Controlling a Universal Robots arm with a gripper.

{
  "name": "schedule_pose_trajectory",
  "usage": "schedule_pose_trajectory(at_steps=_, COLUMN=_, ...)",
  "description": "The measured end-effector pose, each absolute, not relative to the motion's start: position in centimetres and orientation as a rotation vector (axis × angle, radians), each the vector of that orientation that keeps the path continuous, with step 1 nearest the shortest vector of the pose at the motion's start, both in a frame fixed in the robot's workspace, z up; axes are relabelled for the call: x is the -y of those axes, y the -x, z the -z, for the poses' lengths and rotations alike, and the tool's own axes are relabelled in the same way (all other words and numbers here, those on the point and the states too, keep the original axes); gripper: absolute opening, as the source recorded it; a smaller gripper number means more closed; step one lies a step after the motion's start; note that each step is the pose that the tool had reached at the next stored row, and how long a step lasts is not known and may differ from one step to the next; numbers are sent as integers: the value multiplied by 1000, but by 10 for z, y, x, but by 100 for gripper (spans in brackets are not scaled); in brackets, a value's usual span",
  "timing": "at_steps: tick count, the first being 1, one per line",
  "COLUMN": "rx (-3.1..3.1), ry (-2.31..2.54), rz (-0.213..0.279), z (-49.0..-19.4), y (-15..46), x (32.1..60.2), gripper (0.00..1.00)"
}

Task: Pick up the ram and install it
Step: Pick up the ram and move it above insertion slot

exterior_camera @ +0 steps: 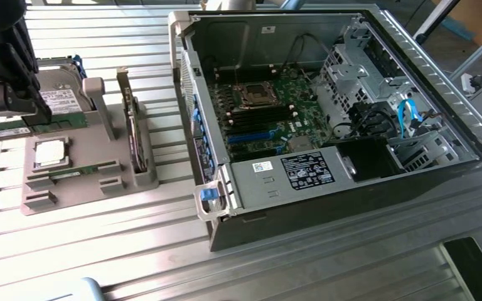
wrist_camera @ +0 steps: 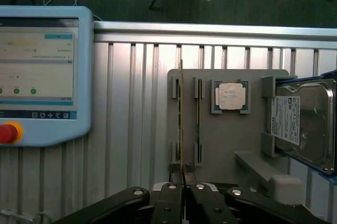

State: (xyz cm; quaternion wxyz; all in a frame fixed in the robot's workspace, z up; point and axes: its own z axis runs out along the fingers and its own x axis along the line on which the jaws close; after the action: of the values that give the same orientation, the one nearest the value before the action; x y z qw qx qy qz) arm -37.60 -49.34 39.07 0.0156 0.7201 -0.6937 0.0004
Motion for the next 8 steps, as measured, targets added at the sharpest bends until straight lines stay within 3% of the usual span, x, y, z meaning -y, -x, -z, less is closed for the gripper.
schedule_pose_trajectory(at_steps=8, rx=2158, ry=-2240, rz=-1, z=-412, y=376, x=493, gripper=12)
